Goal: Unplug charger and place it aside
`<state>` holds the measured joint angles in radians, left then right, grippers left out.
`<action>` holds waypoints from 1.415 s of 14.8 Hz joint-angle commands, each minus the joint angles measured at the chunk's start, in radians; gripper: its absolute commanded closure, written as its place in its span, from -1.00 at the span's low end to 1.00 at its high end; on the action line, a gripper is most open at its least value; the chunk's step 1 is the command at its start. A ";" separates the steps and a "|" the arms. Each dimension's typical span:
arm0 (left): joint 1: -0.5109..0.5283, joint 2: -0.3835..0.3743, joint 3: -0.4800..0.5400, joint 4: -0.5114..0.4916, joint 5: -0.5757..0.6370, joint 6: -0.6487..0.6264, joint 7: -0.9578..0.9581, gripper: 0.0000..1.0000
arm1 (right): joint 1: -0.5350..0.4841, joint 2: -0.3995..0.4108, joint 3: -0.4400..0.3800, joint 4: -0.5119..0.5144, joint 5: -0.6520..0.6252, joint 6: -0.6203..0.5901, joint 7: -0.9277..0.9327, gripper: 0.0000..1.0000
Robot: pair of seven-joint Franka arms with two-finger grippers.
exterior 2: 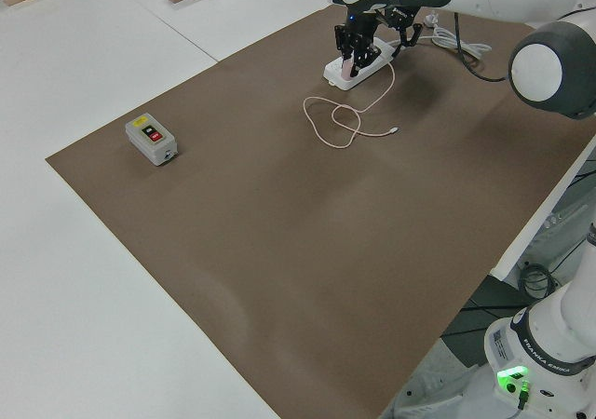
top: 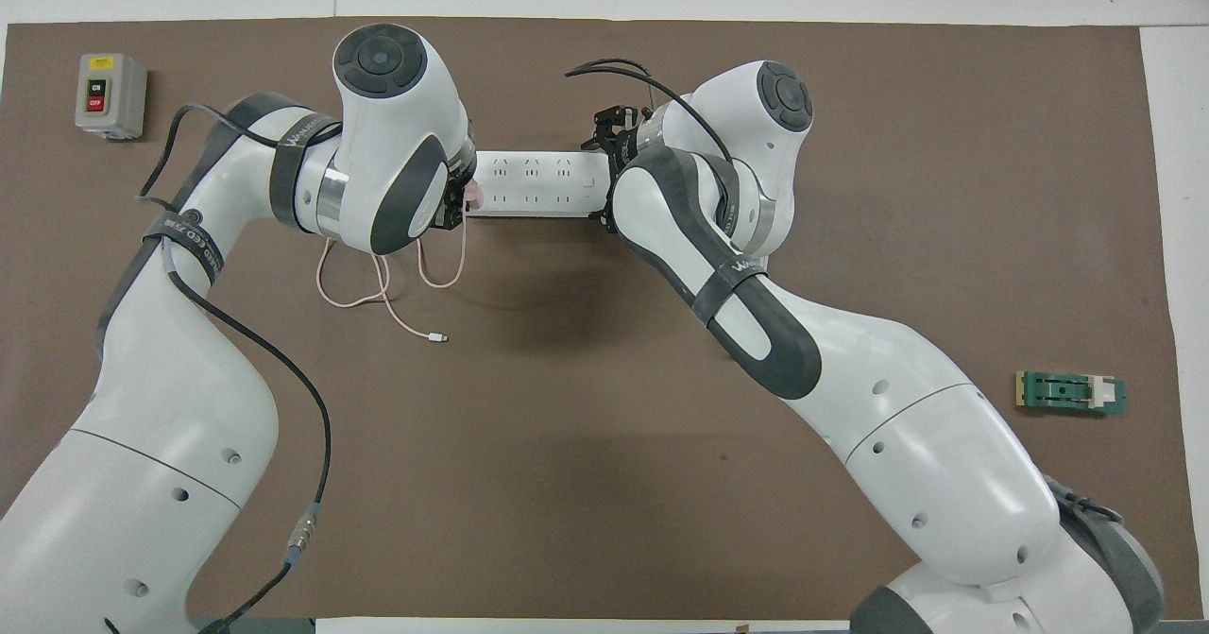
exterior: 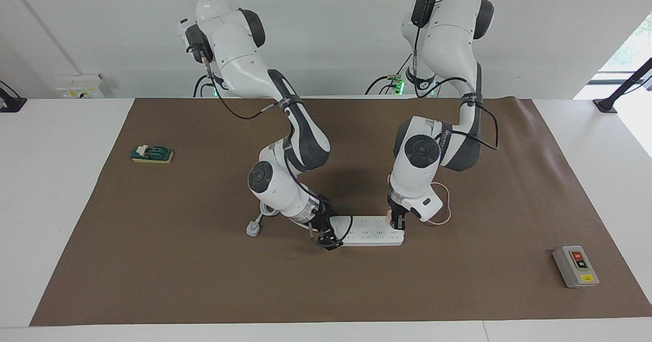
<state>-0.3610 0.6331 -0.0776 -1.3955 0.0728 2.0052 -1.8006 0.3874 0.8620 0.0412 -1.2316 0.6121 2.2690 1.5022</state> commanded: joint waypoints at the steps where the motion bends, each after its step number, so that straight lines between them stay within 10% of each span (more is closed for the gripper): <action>1: -0.007 0.017 0.018 0.027 0.039 0.006 0.009 1.00 | -0.010 0.034 0.002 0.052 -0.012 -0.006 0.013 -0.74; 5: -0.003 0.016 0.018 0.027 0.039 0.006 0.010 1.00 | -0.015 0.038 0.005 0.052 -0.003 -0.002 0.012 0.95; 21: -0.003 -0.079 0.012 0.113 0.028 -0.212 0.020 1.00 | -0.018 0.037 0.005 0.044 -0.009 0.009 0.009 1.00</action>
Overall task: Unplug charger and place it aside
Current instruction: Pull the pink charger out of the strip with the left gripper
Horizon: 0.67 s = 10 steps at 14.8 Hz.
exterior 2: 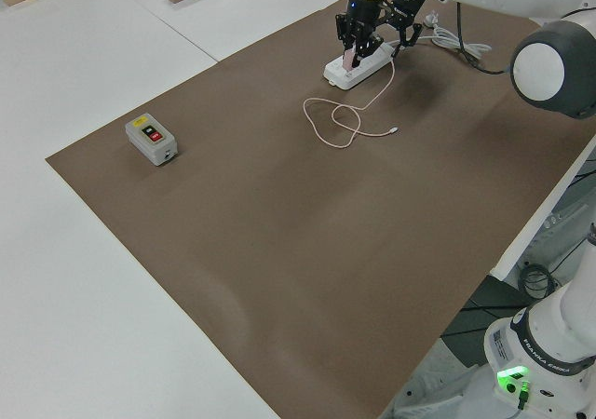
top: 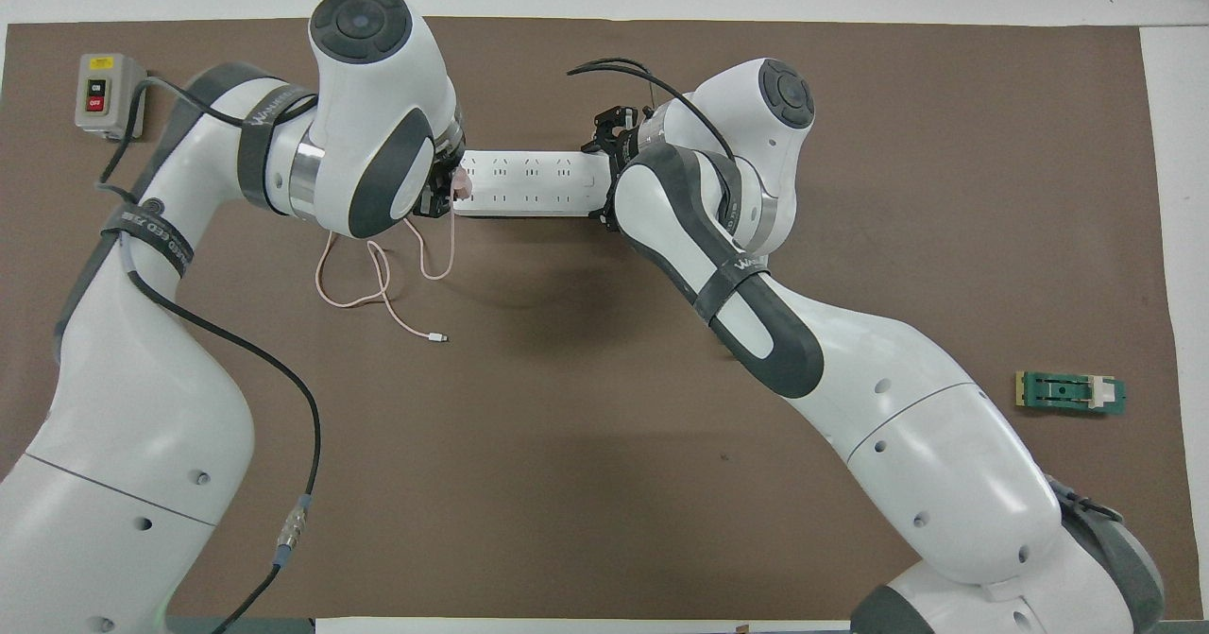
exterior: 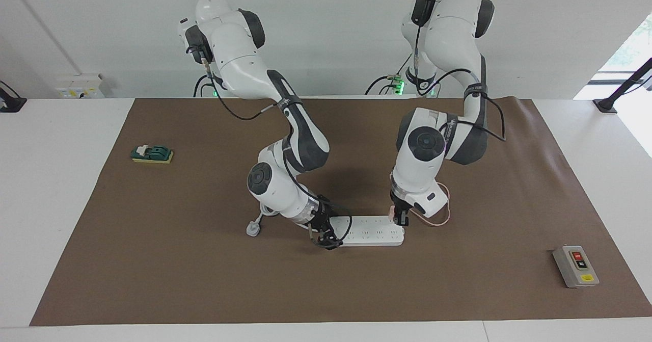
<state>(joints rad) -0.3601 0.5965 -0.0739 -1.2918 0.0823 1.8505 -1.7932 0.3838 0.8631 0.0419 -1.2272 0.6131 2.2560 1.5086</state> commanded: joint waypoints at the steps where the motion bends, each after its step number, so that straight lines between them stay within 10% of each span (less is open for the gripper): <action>1: -0.003 -0.046 0.006 0.009 0.019 -0.057 0.014 1.00 | -0.014 0.036 0.004 0.038 -0.013 0.020 0.002 1.00; 6: -0.003 -0.061 0.008 0.006 0.019 -0.057 0.131 1.00 | -0.013 0.033 0.003 0.038 -0.018 0.008 0.002 1.00; 8: -0.007 -0.082 0.008 0.000 0.002 -0.062 0.274 1.00 | -0.016 0.027 0.003 0.038 -0.018 0.010 -0.002 -0.99; 10: -0.010 -0.118 0.010 -0.046 0.001 -0.085 0.406 1.00 | -0.019 0.007 0.001 0.029 -0.012 0.022 -0.004 -1.00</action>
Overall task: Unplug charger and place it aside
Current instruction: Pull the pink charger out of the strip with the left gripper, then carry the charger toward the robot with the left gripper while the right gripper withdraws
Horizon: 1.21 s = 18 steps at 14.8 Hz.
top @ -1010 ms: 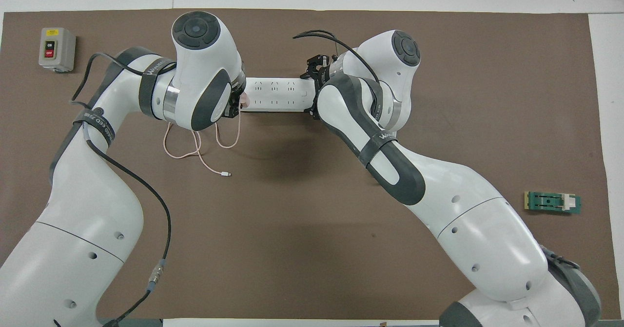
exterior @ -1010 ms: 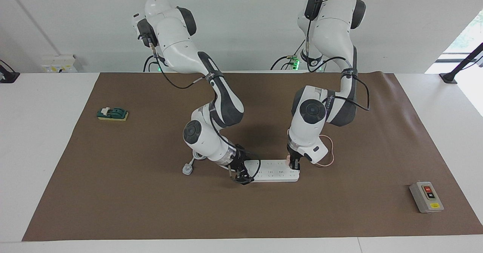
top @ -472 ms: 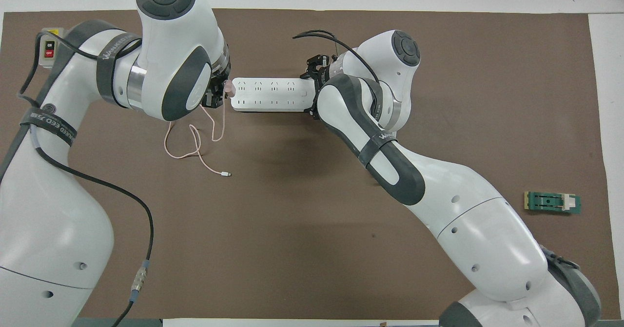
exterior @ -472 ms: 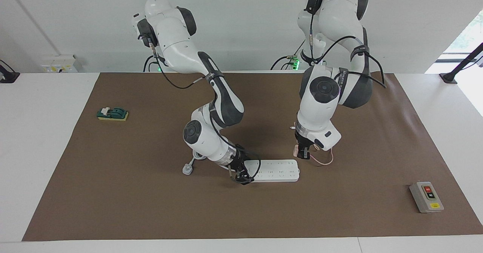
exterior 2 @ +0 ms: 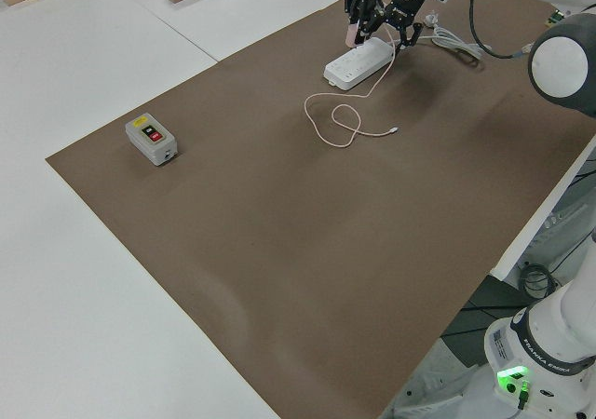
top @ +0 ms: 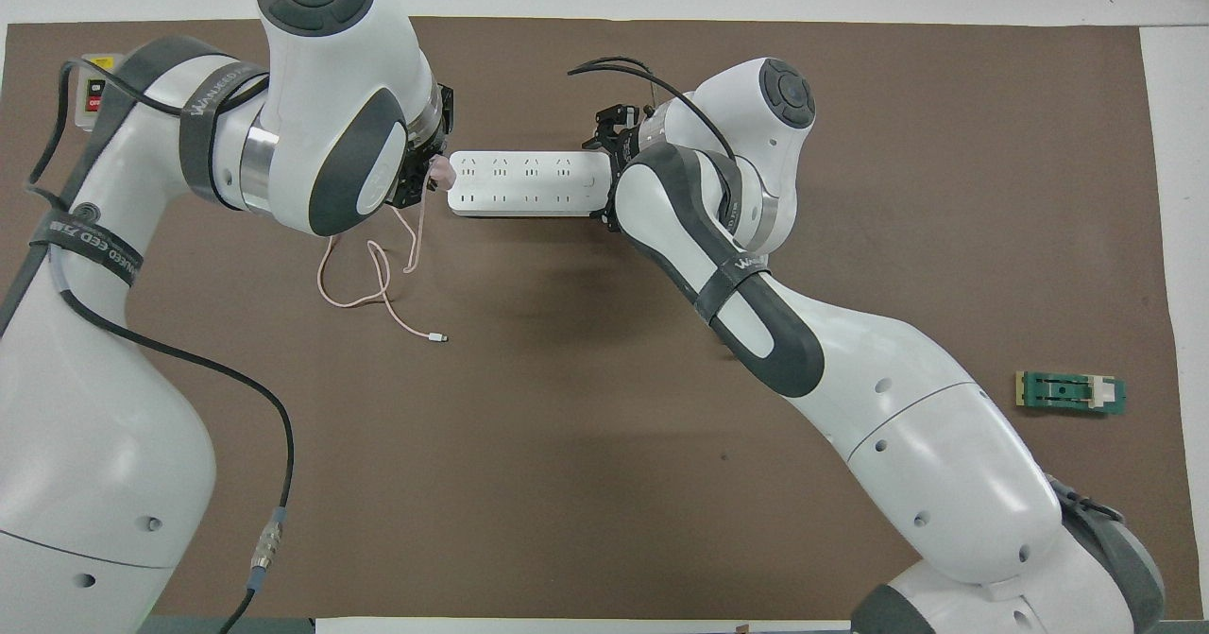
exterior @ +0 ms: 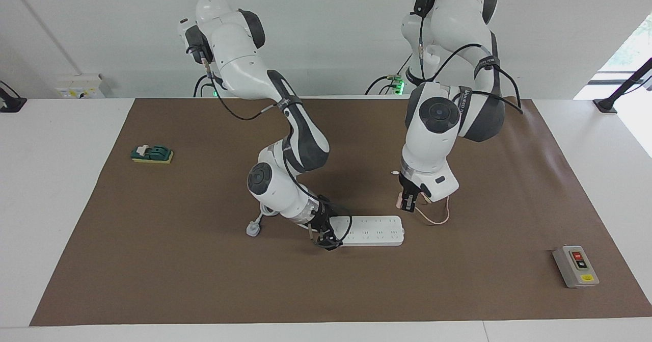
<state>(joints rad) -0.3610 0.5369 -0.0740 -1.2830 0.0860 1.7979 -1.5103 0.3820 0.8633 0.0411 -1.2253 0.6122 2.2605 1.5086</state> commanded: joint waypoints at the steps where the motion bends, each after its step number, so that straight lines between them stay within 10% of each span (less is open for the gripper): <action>1: -0.009 -0.072 0.011 -0.071 -0.003 -0.037 0.195 1.00 | -0.015 -0.013 0.002 0.009 -0.011 0.017 -0.002 -1.00; 7: 0.031 -0.292 0.011 -0.394 0.005 0.102 0.638 1.00 | -0.037 -0.242 -0.058 -0.193 -0.044 -0.042 -0.033 -1.00; 18: 0.177 -0.744 0.014 -1.042 -0.008 0.273 1.338 1.00 | -0.182 -0.567 -0.073 -0.194 -0.409 -0.613 -0.630 -1.00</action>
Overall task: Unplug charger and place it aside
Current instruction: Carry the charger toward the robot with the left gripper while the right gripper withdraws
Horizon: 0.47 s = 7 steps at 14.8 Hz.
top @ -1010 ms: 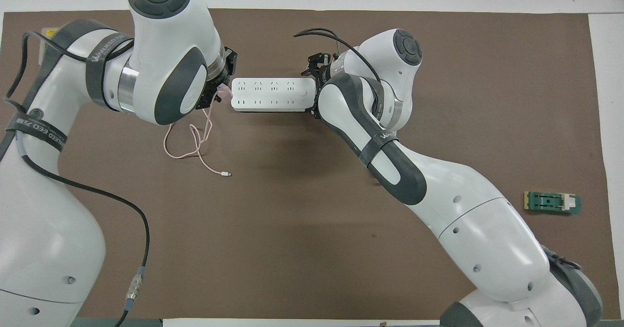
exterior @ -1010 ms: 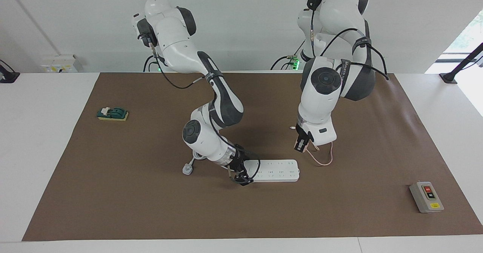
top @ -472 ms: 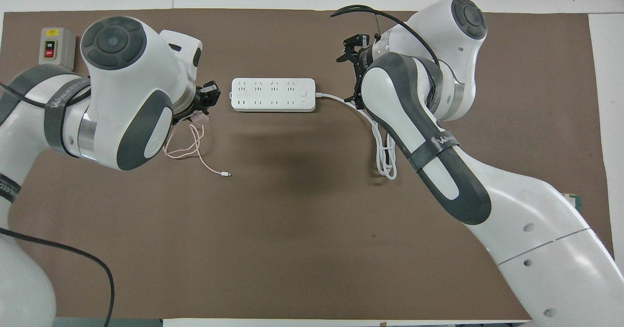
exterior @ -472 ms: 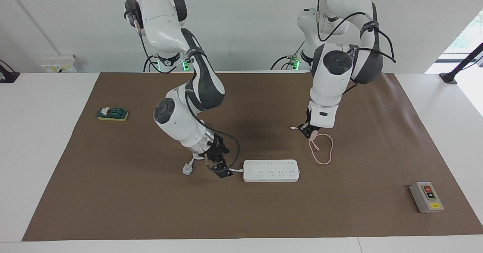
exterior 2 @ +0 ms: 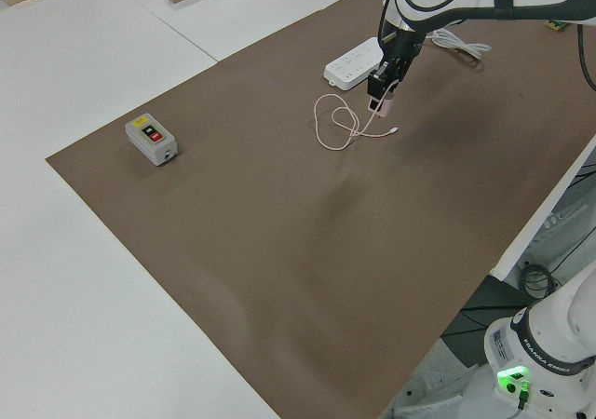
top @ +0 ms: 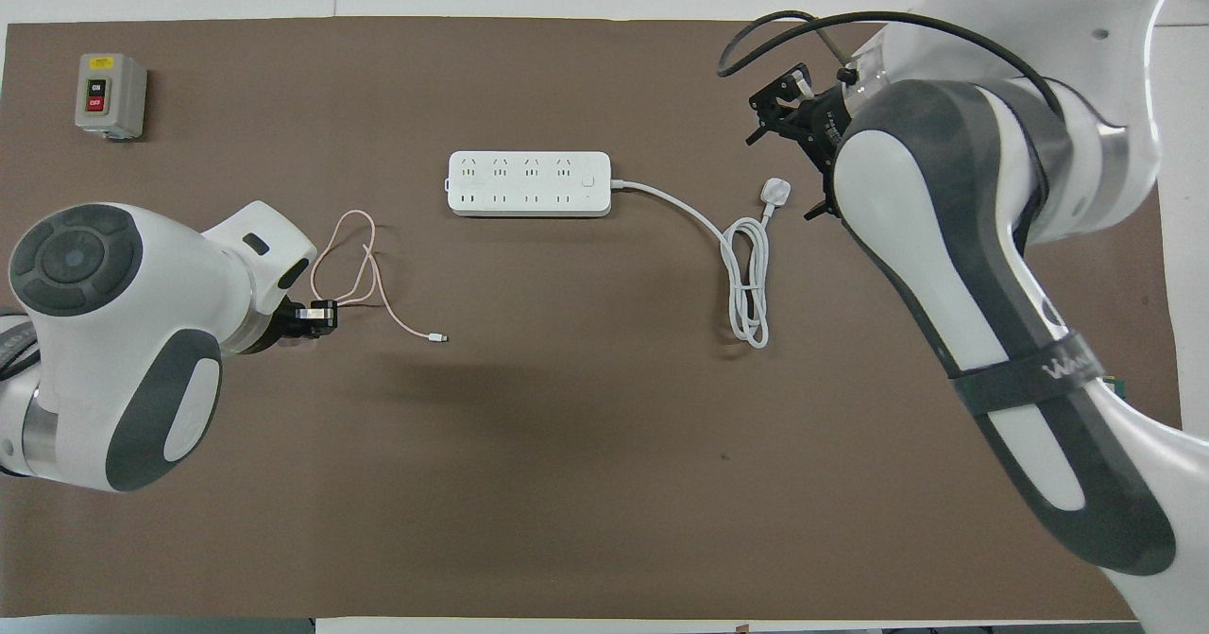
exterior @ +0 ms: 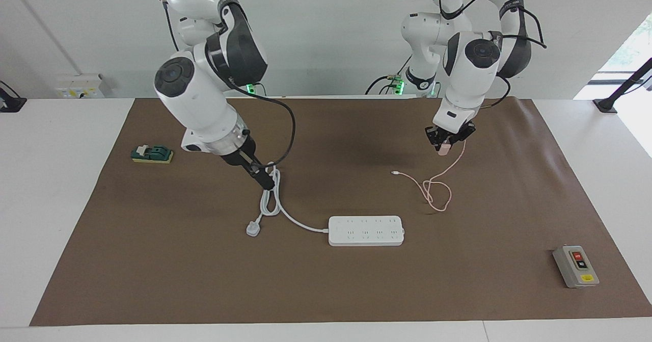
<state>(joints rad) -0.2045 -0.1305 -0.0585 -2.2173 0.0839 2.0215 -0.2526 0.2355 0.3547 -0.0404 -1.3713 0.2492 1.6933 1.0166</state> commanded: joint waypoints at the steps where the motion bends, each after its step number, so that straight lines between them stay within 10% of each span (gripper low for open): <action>1: 0.037 -0.072 -0.001 -0.113 -0.006 0.049 0.111 1.00 | -0.041 -0.086 0.005 -0.049 -0.080 -0.078 -0.258 -1.00; 5: 0.111 -0.054 0.000 -0.237 -0.006 0.242 0.185 0.88 | -0.065 -0.186 0.002 -0.080 -0.182 -0.148 -0.574 -1.00; 7: 0.160 -0.017 -0.001 -0.236 -0.004 0.266 0.240 -0.06 | -0.100 -0.239 0.002 -0.126 -0.180 -0.156 -0.698 -1.00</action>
<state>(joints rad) -0.0961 -0.1620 -0.0550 -2.4241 0.0839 2.2315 -0.0732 0.1747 0.1963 -0.0469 -1.4046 0.0841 1.5305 0.4518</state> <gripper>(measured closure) 0.683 0.000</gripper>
